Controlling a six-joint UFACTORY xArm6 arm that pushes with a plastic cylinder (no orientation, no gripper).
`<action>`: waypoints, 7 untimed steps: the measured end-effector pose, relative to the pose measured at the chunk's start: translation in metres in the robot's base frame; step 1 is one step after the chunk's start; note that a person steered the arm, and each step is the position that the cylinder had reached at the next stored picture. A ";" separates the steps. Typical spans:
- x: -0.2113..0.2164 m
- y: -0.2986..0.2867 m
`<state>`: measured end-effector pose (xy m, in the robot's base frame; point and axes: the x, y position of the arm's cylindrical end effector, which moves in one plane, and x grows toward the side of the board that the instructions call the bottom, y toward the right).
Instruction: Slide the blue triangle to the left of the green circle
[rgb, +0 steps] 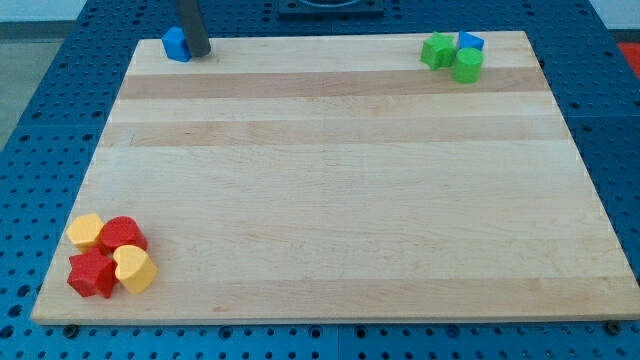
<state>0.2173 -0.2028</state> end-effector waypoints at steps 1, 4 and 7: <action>0.000 -0.007; -0.018 0.048; -0.026 0.070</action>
<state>0.1916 -0.1331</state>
